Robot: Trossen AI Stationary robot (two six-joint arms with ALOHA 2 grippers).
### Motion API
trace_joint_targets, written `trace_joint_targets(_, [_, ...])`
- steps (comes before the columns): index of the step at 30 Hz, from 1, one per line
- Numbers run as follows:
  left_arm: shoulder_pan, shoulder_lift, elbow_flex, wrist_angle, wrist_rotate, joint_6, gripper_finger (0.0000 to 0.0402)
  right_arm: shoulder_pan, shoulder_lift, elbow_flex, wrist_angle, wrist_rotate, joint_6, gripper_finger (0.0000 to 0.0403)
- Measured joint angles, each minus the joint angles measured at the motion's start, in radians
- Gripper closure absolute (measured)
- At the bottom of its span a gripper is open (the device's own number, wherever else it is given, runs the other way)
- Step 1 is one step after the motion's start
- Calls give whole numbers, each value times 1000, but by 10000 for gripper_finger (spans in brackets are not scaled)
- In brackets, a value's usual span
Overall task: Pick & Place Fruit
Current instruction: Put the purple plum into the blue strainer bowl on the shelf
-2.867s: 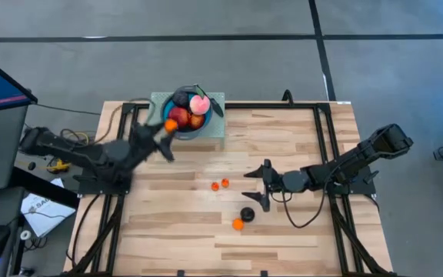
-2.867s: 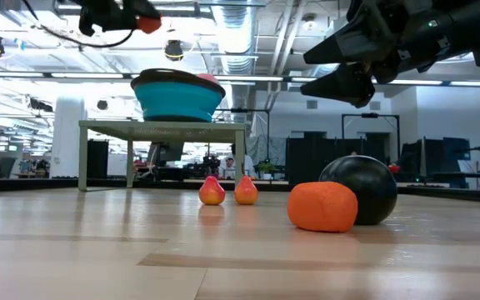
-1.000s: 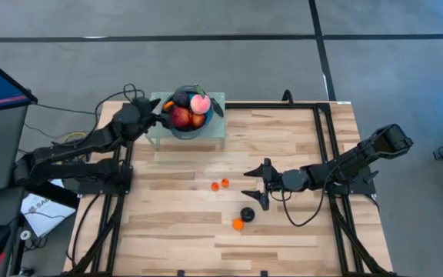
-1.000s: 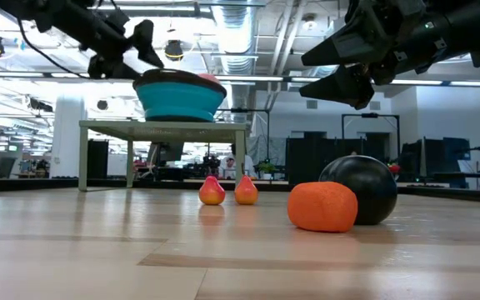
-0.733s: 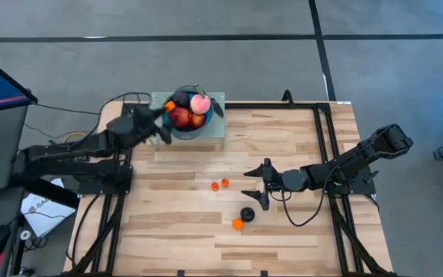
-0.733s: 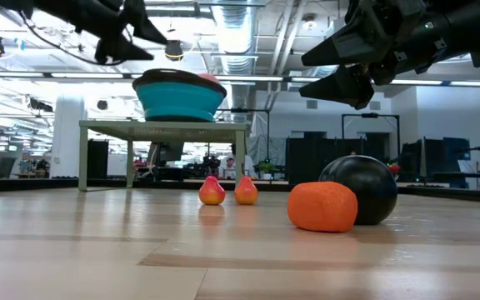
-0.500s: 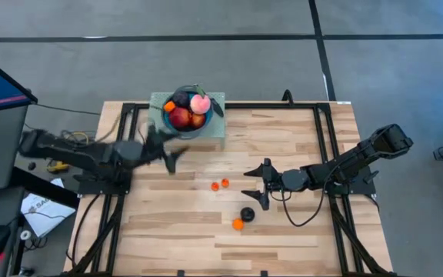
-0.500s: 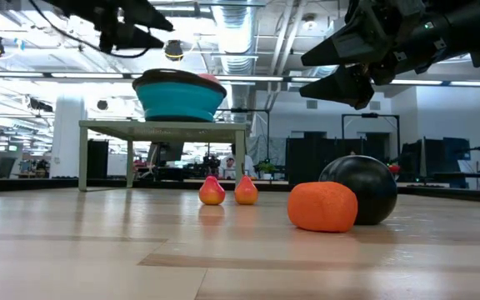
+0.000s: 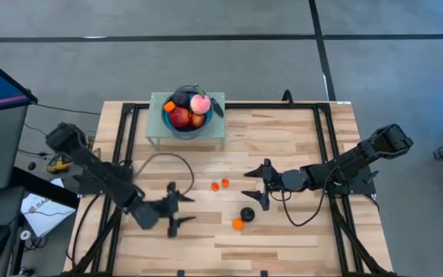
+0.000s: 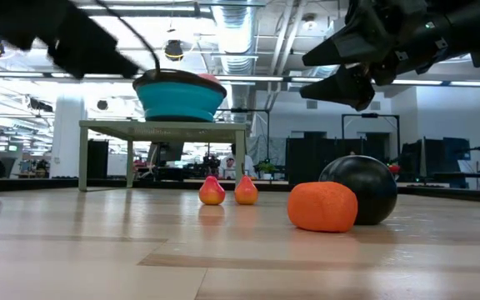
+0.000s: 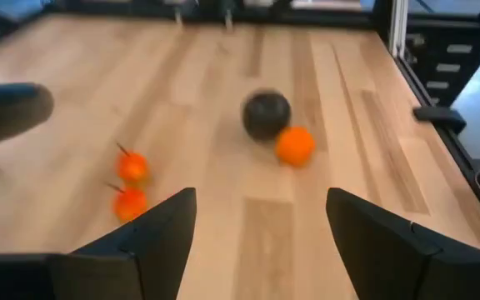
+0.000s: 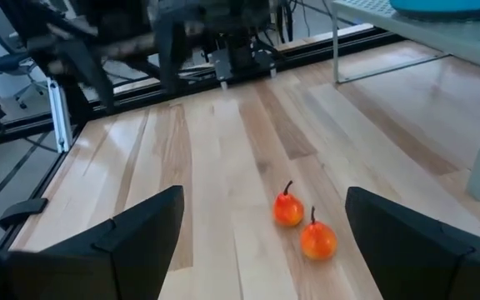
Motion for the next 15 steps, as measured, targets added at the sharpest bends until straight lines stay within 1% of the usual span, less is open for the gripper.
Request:
trace_joint_targets(4, [-9, 181, 0, 147, -1, -87, 140, 1, 0, 0, -51, -11, 0, 75])
trace_joint_targets(7, [-5, 294, 0, 269, -4, -118, 140, -14, 0, 0, -95, -33, -1, 75])
trace_joint_targets(9, [-4, 349, 0, 339, -5, -132, 140, -25, 0, 0, -144, -106, -25, 75])
trace_joint_targets(13, [2, 411, 1, 420, -25, -172, 140, -29, 0, 0, -197, -356, -181, 75])
trace_joint_targets(15, [5, 422, 1, 438, -51, -193, 140, -17, 0, 0, -202, -437, -251, 75])
